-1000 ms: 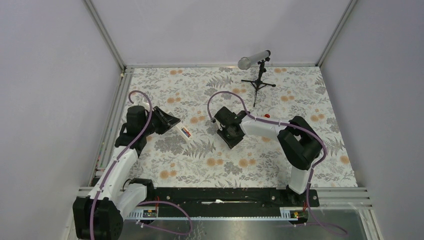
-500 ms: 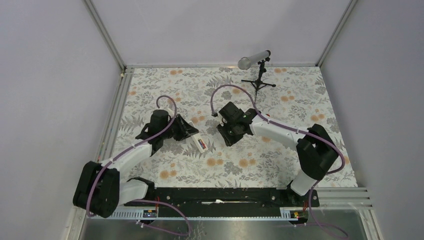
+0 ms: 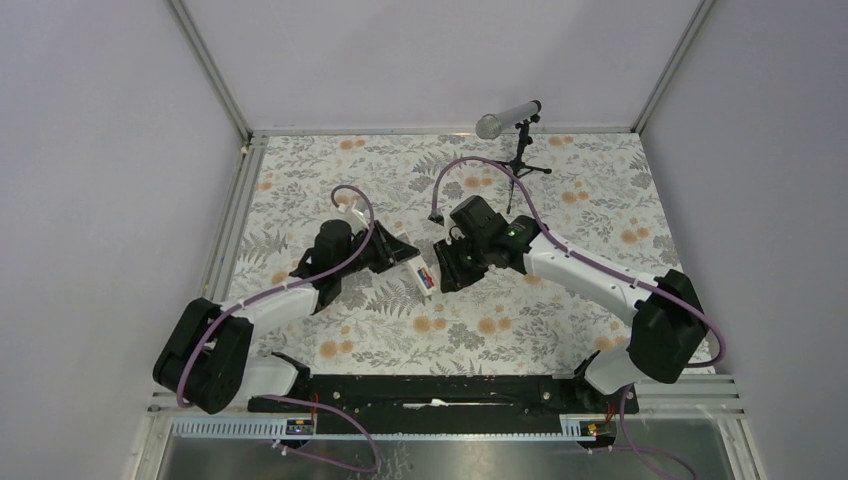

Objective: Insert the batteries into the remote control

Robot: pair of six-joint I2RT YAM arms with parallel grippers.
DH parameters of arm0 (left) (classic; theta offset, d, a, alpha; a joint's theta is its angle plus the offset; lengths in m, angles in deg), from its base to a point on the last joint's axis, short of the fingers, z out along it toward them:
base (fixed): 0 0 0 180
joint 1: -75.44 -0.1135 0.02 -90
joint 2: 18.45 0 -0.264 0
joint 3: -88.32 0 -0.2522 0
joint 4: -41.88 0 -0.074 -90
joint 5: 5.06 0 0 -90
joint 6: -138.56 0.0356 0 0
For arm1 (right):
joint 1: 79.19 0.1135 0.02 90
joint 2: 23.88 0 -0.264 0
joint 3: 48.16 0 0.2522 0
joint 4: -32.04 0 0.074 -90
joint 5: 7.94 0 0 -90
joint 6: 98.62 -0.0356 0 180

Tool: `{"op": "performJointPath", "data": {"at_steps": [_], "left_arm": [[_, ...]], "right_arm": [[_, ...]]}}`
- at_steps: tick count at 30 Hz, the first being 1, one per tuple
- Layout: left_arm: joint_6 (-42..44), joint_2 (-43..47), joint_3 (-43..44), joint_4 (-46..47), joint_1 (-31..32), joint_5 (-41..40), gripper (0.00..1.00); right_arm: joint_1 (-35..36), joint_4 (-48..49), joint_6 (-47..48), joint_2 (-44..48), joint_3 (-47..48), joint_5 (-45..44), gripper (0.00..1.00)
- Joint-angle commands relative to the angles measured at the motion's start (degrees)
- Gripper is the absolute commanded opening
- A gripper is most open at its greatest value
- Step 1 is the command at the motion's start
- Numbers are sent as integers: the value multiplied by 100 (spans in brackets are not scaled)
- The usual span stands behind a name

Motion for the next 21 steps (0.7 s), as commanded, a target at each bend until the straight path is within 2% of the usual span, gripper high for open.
{"op": "performJointPath", "data": {"at_steps": [1, 11, 21], "left_arm": [[-309, -39, 26, 904, 156, 33, 0], [-897, -357, 199, 924, 376, 91, 0], [-1109, -263, 343, 852, 374, 121, 0]], "right_arm": [[65, -40, -288, 196, 172, 350, 35], [109, -8, -252, -29, 329, 228, 35], [152, -194, -147, -114, 347, 227, 35]]}}
